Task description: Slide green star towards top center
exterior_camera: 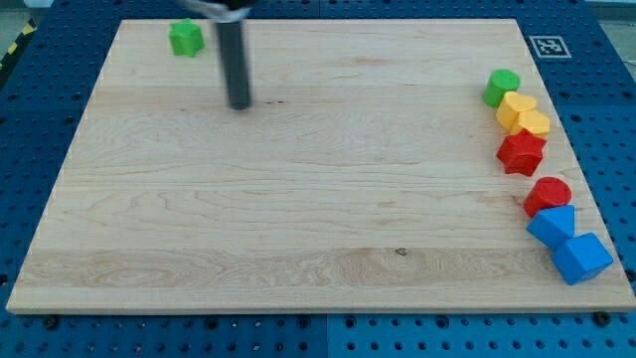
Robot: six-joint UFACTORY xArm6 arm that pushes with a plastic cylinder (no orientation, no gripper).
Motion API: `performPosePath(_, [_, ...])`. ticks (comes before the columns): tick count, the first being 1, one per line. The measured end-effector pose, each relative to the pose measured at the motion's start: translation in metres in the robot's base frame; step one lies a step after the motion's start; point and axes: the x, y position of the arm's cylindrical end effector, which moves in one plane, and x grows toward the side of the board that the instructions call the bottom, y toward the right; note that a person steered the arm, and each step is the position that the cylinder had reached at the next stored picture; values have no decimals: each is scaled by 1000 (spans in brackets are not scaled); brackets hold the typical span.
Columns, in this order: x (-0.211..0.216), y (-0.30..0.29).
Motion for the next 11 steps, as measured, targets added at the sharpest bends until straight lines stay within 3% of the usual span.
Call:
performPosePath(1, [-19, -106])
performPosePath(2, [-71, -161])
performPosePath(3, [-76, -162])
performPosePath(5, [-130, -108])
performPosePath(11, [-125, 38])
